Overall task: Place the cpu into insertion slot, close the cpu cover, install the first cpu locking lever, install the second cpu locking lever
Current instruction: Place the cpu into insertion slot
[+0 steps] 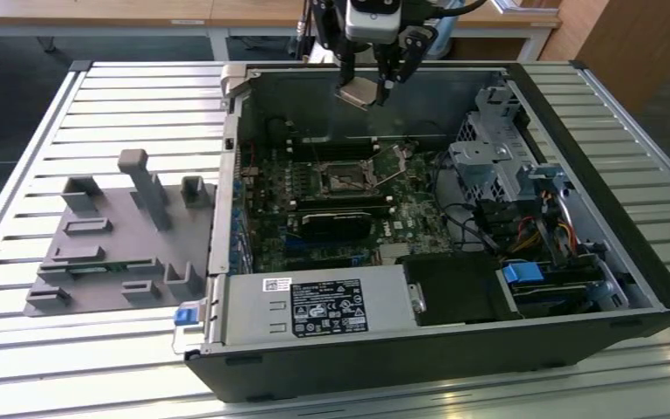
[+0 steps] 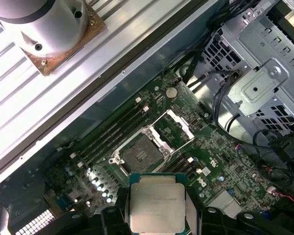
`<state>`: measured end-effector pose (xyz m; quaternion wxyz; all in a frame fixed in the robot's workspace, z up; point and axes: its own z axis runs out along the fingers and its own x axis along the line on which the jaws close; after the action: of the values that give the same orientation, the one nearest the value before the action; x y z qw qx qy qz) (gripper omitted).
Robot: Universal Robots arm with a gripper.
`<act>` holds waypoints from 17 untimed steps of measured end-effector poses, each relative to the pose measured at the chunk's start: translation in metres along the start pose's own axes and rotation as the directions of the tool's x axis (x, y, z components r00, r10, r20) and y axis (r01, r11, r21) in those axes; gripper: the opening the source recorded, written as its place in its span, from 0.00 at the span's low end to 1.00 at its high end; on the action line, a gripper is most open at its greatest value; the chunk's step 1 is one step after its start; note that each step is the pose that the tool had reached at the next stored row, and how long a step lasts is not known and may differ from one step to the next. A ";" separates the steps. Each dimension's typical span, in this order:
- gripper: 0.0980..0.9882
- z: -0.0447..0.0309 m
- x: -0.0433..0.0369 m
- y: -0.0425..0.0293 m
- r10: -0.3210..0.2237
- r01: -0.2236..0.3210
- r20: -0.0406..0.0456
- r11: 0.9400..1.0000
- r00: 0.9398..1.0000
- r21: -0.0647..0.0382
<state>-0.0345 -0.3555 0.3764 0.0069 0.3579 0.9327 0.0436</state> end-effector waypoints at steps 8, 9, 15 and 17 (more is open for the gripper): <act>0.50 0.0008 0.0000 0.0000 0.034 -0.034 0.003 0.999 0.999 -0.001; 0.50 0.0010 0.0001 0.0000 0.043 -0.043 0.004 0.999 0.999 -0.001; 0.50 0.0027 0.0002 0.0000 0.109 -0.109 0.009 0.994 0.994 -0.002; 0.50 0.0033 0.0002 0.0000 0.129 -0.129 0.011 0.992 0.992 -0.003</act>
<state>-0.0344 -0.3552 0.3731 0.0098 0.4177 0.9075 0.0428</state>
